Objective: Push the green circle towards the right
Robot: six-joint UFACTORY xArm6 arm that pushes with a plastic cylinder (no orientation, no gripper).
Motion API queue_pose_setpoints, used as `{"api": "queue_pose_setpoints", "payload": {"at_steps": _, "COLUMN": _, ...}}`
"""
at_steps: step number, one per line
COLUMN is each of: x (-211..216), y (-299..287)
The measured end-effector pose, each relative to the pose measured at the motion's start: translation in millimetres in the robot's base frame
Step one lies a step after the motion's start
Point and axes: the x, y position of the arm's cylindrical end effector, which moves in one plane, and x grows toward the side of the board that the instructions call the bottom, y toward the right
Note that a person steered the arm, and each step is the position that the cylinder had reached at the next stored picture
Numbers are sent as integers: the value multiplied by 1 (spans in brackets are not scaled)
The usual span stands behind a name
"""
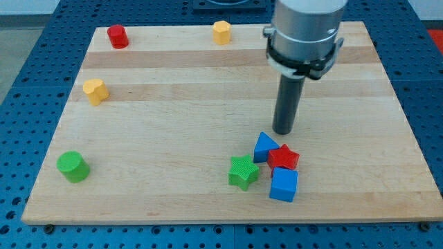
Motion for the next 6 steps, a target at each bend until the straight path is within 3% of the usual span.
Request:
{"api": "queue_pose_setpoints", "payload": {"at_steps": 2, "x": 8, "y": -56}}
{"api": "queue_pose_setpoints", "payload": {"at_steps": 3, "x": -11, "y": -62}}
{"api": "queue_pose_setpoints", "payload": {"at_steps": 4, "x": -20, "y": -125}}
{"api": "queue_pose_setpoints", "payload": {"at_steps": 6, "x": 12, "y": -350}}
